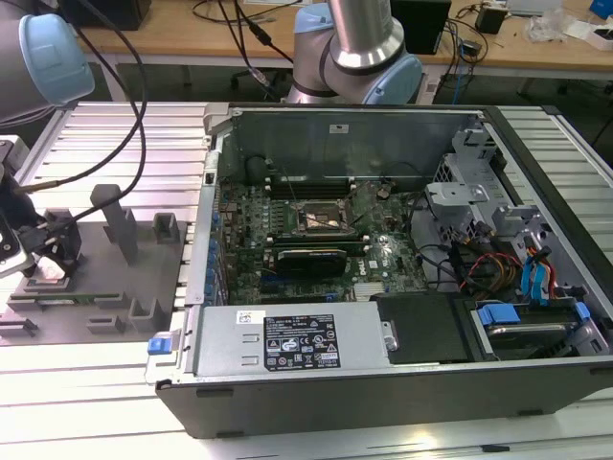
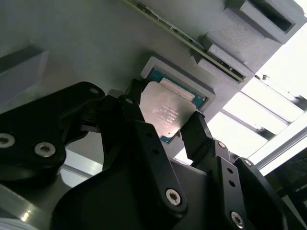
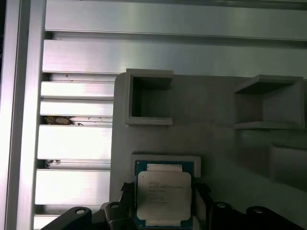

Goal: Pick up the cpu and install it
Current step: 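Pick up the cpu and move it towards the insertion slot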

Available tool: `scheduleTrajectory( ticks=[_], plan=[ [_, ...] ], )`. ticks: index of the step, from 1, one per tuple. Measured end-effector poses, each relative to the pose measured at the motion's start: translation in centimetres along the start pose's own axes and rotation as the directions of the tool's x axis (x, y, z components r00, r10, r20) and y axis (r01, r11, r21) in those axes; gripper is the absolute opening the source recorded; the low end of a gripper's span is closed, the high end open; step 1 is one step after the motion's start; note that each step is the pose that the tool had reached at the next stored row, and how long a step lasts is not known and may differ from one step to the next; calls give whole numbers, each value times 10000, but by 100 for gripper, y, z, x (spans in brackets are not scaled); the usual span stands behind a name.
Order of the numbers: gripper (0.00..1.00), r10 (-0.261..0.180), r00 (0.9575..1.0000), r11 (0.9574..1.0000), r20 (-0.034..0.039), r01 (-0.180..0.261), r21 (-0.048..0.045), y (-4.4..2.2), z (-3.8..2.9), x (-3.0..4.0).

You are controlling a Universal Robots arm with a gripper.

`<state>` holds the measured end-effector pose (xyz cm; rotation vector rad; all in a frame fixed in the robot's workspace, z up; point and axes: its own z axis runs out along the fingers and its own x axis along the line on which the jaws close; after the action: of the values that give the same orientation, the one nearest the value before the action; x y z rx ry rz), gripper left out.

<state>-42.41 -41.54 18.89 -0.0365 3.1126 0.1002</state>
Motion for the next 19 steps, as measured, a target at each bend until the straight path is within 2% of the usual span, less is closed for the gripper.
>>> scheduleTrajectory(
  ticks=[14, 19],
  plan=[
    [60, 0, 10000, 10000, 1, 0, -6, 13, 8, -1],
    [60, 37, 10000, 10000, 4, -37, -50, 14, 8, -1]
  ],
)
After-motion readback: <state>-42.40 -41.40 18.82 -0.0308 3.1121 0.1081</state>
